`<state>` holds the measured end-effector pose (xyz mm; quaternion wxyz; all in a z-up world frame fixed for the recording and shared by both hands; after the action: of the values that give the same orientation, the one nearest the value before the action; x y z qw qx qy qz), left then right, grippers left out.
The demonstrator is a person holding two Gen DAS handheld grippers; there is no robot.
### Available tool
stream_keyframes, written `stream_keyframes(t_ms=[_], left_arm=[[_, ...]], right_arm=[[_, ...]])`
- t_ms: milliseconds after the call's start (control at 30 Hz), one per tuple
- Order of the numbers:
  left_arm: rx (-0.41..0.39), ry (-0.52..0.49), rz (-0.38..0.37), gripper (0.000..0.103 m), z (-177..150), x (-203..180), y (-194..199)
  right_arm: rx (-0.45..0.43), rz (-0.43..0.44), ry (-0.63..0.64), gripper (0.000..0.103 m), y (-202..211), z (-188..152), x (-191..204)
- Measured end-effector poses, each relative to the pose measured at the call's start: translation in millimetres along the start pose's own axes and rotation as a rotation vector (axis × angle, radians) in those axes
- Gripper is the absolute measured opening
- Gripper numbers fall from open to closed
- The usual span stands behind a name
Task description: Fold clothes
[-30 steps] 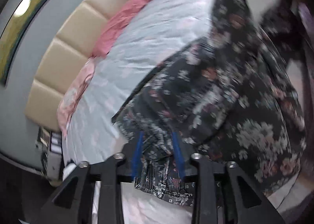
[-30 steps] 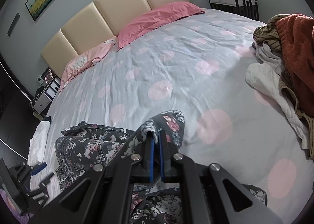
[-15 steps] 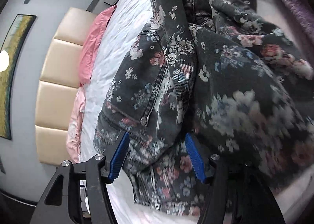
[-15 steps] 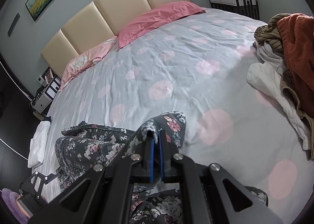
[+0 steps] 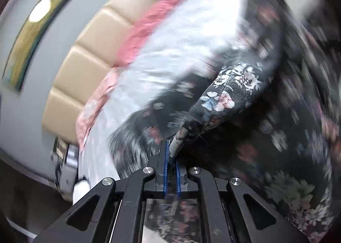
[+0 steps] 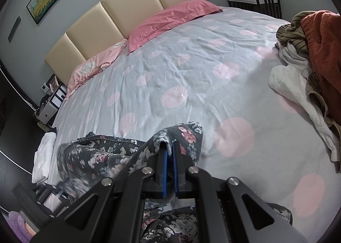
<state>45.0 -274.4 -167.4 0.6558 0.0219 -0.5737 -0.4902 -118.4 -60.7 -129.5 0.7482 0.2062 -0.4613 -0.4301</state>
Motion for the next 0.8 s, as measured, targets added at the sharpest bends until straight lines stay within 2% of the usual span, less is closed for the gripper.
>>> stream_keyframes(t_ms=[100,233,300,367,433,500,567,667,733,800], left_arm=[[0.019,0.185,0.024,0.006,-5,49,13],[0.079,0.32,0.087,0.006,-32,95,20],[0.119,0.379,0.123,0.006,-50,116,20],[0.18,0.446,0.141,0.006,-81,122,18],[0.245,0.506,0.172,0.006,-105,134,6],[0.313,0.559,0.211,0.006,-128,143,-5],[0.389,0.636,0.211,0.006,-157,149,-19],[0.503,0.745,0.211,0.006,-198,157,-39],[0.556,0.737,0.246,0.006,-212,155,-51],[0.58,0.72,0.265,0.006,-216,154,-59]], right_arm=[[0.022,0.058,0.015,0.006,2,-2,6],[0.109,0.206,0.092,0.008,0,-19,37],[0.142,0.276,0.132,0.013,1,-29,54],[0.158,0.359,0.162,0.028,8,-35,67],[0.156,0.427,0.183,0.033,17,-39,76],[0.152,0.425,0.171,0.035,17,-37,75],[0.148,0.404,0.139,0.035,15,-33,69],[0.19,0.298,0.036,0.036,-10,-25,45],[0.222,0.249,0.006,0.037,-26,-24,34],[0.244,0.22,0.033,0.037,-40,-22,39]])
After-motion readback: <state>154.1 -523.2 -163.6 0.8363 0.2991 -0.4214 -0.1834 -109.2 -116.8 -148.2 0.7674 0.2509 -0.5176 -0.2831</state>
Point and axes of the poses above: each gripper's, at about its wrist camera, not at the fingertips, and y roughly against the way its jaws point, x to its left, z to its top, the point moved 3 cm from there along -y, roughly the way its jaws point, and after that the axes turned 12 degrees about -y, right-handed, at the moved point
